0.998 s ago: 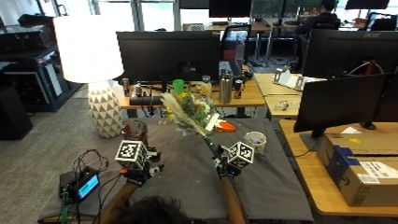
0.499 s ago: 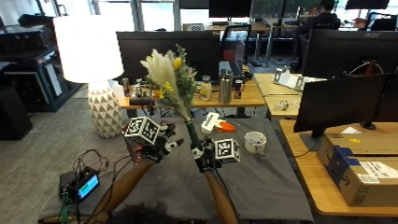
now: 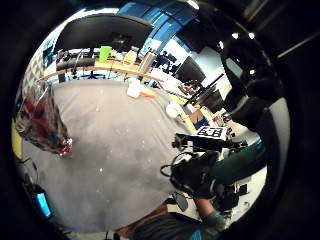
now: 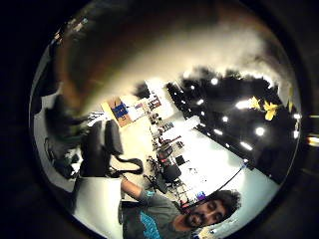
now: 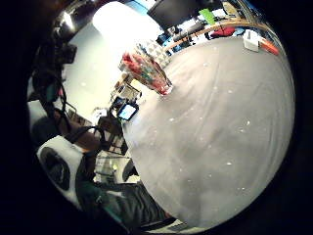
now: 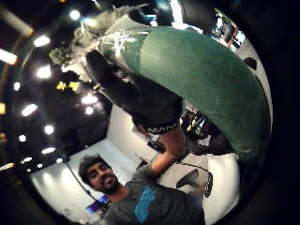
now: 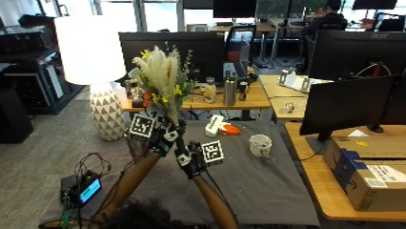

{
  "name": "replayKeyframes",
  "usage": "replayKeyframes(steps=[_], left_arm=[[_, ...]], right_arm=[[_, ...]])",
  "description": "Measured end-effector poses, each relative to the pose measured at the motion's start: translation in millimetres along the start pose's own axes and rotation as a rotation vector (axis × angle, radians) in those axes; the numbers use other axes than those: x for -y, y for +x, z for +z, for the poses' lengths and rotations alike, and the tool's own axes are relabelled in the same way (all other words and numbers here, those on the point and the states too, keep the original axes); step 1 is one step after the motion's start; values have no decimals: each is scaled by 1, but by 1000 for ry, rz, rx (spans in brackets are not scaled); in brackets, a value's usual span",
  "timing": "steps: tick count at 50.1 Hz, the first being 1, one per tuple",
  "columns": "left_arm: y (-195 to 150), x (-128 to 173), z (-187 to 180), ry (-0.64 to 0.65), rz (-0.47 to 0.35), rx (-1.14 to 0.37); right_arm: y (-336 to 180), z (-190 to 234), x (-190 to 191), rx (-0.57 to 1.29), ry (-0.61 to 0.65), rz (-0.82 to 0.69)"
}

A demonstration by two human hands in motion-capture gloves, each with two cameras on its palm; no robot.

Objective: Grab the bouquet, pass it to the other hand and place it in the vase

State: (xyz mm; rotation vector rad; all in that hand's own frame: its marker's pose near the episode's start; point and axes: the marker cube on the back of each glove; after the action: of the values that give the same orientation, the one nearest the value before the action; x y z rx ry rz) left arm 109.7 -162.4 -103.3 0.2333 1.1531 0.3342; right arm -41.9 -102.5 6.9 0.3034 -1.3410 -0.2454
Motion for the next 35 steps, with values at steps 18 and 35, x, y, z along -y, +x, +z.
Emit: replayKeyframes(steps=[18, 35], left_arm=[[8, -1, -3, 94, -130, -162], [38, 39, -79, 222, -111, -185]], right_arm=[[-6, 23, 5, -86, -128, -9], [-28, -47, -8, -599, -321, 59]])
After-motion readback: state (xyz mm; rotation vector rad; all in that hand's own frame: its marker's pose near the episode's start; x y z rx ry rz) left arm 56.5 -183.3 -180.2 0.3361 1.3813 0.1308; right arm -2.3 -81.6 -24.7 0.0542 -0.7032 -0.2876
